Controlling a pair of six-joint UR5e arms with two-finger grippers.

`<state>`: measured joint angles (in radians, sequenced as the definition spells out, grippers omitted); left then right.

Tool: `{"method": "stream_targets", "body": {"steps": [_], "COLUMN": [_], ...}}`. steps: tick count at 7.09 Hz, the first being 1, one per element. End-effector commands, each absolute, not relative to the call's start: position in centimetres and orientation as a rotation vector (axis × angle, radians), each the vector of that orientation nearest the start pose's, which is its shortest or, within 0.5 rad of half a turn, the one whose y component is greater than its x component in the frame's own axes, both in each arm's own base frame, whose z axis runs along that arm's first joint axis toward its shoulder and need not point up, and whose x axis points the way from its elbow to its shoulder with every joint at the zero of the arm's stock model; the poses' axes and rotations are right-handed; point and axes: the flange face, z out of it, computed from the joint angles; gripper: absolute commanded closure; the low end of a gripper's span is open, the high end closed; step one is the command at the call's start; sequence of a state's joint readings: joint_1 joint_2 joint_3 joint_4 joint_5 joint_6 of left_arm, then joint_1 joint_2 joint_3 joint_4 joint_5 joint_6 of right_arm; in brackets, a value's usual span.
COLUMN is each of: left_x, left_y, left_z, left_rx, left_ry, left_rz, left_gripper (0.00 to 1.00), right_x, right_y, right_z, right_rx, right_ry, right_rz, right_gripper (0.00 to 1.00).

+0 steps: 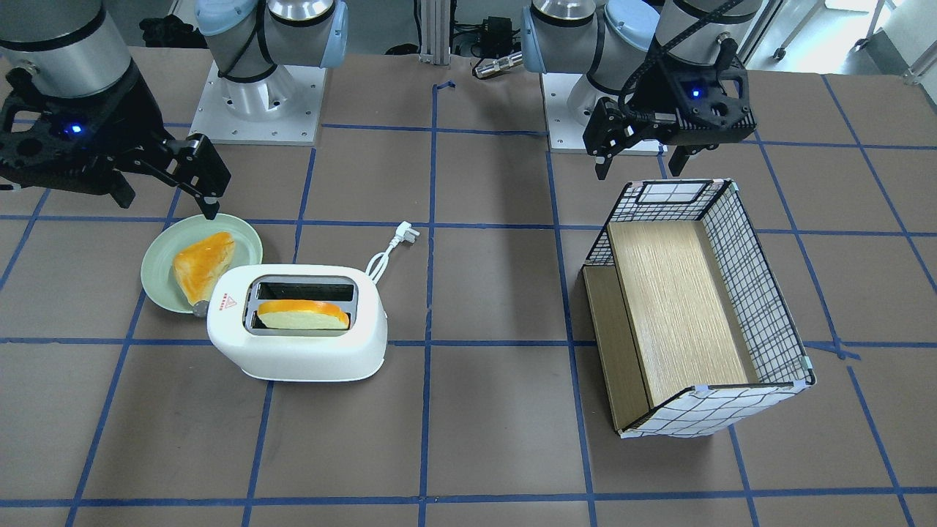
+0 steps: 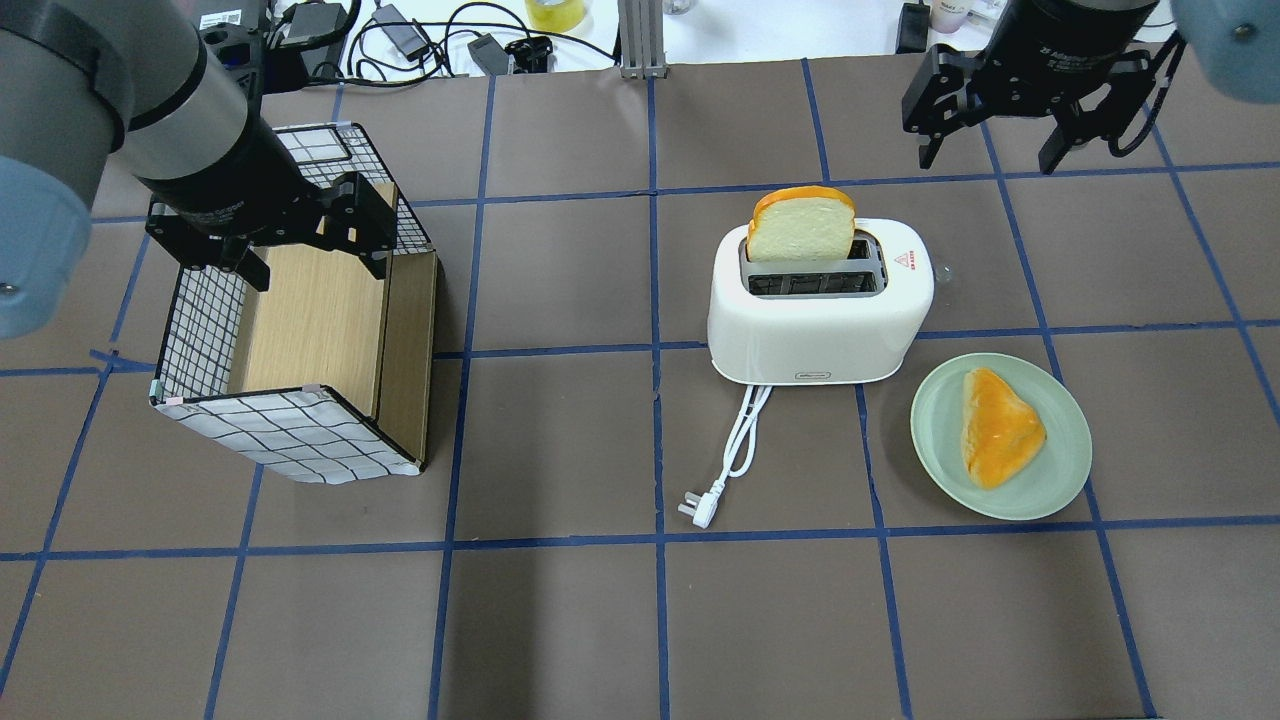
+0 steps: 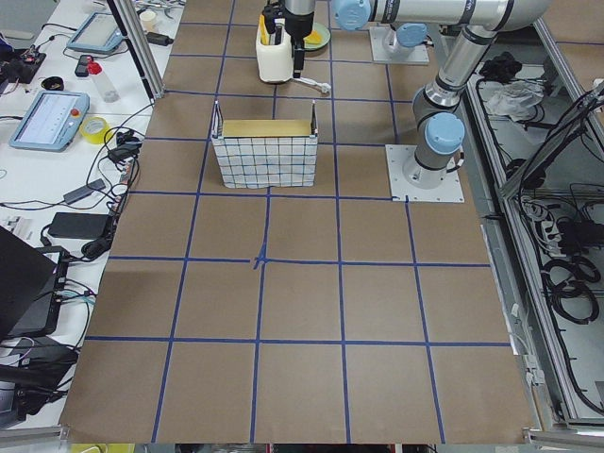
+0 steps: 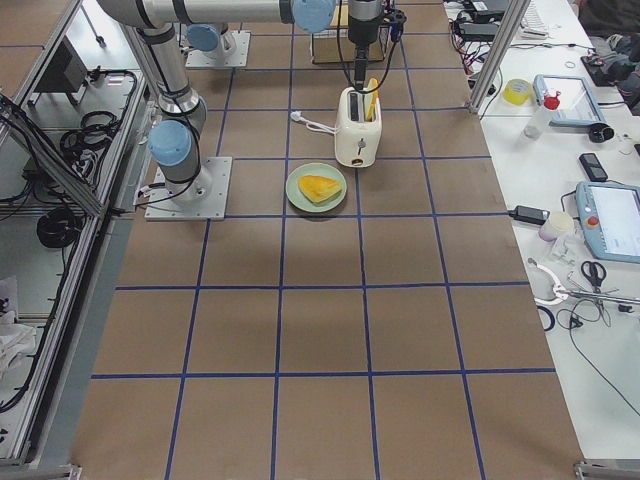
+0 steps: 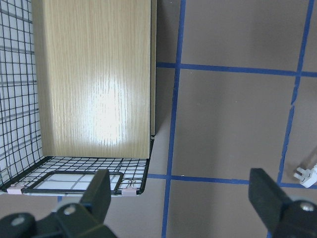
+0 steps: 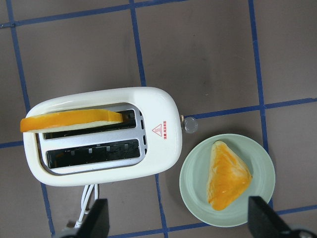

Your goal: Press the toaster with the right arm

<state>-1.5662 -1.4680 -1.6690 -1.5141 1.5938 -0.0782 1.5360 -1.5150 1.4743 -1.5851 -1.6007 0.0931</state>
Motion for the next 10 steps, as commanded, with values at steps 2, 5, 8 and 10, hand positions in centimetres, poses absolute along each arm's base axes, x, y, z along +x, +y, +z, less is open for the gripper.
{"method": "stream_targets", "body": {"steps": [2, 5, 8, 10], "left_x": [-12.9, -12.9, -12.9, -12.9], "left_y": [-45.5, -45.5, -45.5, -45.5], "left_z": [49.4, 49.4, 49.4, 49.4], "left_rx": [-0.130, -0.130, -0.130, -0.130], "left_ry": [3.117, 3.117, 3.117, 3.117], "left_rz": [-0.097, -0.097, -0.097, -0.097], "left_gripper": [0.00, 0.00, 0.00, 0.00], "right_x": [12.9, 14.2, 14.0, 13.8], "right_y": [-52.3, -52.0, -52.4, -52.4], "right_z": [50.6, 50.7, 50.4, 50.4], "right_rx": [0.262, 0.223, 0.106, 0.066], "right_ry": [3.162, 3.141, 3.142, 3.146], "right_rz": [-0.085, -0.091, -0.090, -0.087], "right_gripper": [0.00, 0.00, 0.00, 0.00]}}
